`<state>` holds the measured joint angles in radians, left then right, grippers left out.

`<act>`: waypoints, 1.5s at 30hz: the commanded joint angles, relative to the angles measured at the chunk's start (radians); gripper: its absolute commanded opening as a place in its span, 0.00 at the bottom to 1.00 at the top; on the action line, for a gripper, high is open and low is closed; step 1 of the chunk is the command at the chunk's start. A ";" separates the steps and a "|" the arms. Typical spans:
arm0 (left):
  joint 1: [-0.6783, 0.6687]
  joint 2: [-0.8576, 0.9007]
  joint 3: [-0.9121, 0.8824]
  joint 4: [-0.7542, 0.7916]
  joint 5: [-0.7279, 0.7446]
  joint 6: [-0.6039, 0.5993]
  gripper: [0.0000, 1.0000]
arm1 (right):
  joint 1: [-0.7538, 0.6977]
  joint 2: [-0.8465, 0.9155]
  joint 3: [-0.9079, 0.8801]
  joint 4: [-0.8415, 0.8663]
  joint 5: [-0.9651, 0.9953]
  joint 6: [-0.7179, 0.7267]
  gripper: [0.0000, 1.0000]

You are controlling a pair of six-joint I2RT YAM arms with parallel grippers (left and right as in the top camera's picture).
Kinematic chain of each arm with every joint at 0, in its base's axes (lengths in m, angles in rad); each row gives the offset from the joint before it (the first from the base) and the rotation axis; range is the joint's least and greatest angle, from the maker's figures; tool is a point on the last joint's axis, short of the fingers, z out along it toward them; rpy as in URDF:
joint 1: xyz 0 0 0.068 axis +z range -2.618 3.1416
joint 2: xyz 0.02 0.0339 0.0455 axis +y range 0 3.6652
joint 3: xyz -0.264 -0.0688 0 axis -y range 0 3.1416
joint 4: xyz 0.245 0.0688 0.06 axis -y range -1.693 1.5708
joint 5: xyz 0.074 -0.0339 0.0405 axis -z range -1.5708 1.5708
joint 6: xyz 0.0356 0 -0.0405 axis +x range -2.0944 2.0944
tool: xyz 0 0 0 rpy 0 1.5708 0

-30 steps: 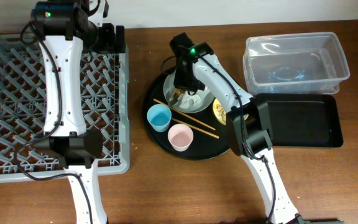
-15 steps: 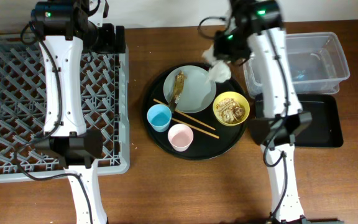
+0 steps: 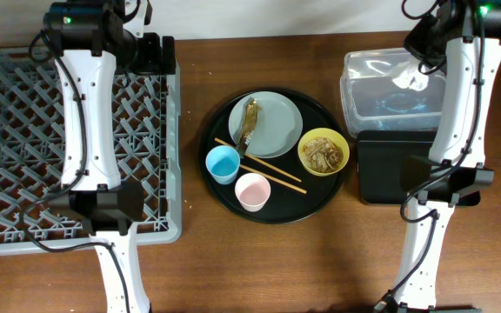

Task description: Sort waste into correct bins and load items into the dishwasher rack

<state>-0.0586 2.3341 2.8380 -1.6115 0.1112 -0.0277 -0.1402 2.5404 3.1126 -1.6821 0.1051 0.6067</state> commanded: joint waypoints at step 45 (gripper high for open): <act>0.003 0.008 -0.006 0.001 -0.004 -0.010 0.99 | 0.618 0.055 -0.679 0.325 -0.282 -0.188 0.62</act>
<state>-0.0586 2.3341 2.8380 -1.6115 0.1112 -0.0277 0.4778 2.5931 2.4588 -1.3834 -0.1722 0.4198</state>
